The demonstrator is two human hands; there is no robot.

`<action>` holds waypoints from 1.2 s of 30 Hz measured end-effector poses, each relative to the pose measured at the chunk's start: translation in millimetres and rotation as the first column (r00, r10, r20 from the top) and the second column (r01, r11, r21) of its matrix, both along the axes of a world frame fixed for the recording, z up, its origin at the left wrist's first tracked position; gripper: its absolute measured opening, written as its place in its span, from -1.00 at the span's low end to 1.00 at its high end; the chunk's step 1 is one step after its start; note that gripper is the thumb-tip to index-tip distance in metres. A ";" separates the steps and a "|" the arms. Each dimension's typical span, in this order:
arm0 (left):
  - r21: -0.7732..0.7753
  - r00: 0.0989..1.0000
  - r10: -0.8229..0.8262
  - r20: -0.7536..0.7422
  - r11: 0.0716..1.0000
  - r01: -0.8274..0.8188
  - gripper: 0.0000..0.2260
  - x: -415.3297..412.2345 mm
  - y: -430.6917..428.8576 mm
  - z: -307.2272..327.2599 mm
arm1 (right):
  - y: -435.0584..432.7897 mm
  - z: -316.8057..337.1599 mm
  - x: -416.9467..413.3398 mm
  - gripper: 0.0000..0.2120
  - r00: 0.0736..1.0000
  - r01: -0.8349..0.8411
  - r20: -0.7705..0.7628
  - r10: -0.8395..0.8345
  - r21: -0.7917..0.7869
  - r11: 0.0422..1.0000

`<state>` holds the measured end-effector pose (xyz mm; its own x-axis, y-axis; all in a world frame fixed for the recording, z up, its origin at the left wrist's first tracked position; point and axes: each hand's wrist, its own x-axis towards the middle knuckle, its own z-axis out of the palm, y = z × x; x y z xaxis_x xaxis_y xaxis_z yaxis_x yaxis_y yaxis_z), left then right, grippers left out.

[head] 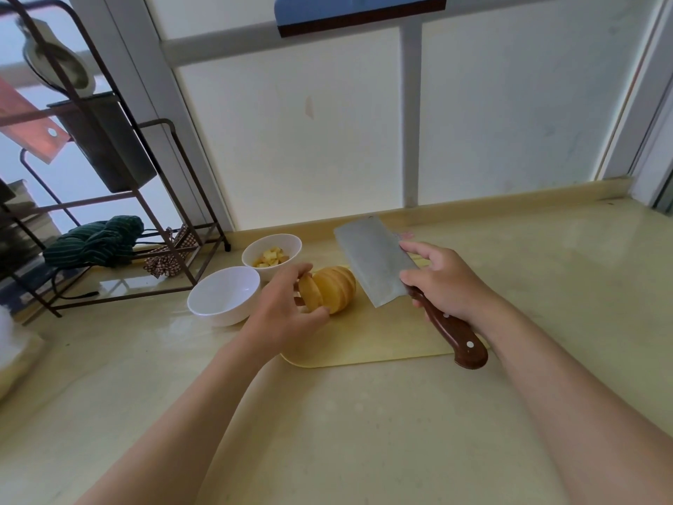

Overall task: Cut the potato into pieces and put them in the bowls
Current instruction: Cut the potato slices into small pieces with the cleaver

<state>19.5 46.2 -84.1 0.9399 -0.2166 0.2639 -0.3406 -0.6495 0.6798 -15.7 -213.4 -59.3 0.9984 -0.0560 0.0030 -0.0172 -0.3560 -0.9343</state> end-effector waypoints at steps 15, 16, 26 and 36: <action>0.266 0.913 -0.408 0.013 0.881 0.390 -0.29 -33.9 -84.9 10.2 | -55.6 25.9 -9.0 -0.45 0.986 0.169 0.019 -0.168 -0.169 0.971; 0.299 0.918 -0.397 -0.019 0.874 0.384 -0.28 -29.8 -93.3 8.6 | -61.0 26.8 -11.2 -0.45 0.987 0.160 0.015 -0.161 -0.217 0.963; 0.423 0.938 -0.346 0.033 0.855 0.300 -0.49 3.3 -129.8 -2.1 | -87.4 25.0 -10.8 -0.34 0.992 0.077 -0.041 -0.119 -0.551 0.831; 0.323 0.750 -0.612 0.250 0.783 0.531 -0.78 16.7 -119.2 -26.1 | -75.8 27.5 -14.9 -0.37 0.989 -0.016 -0.116 -0.089 -0.692 0.721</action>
<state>36.2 -73.0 -110.2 0.4862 -0.7738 0.4060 -0.8681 -0.3745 0.3258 -30.6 -289.2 -31.8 0.9890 -0.1275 -0.0752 -0.1473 -0.8969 -0.4169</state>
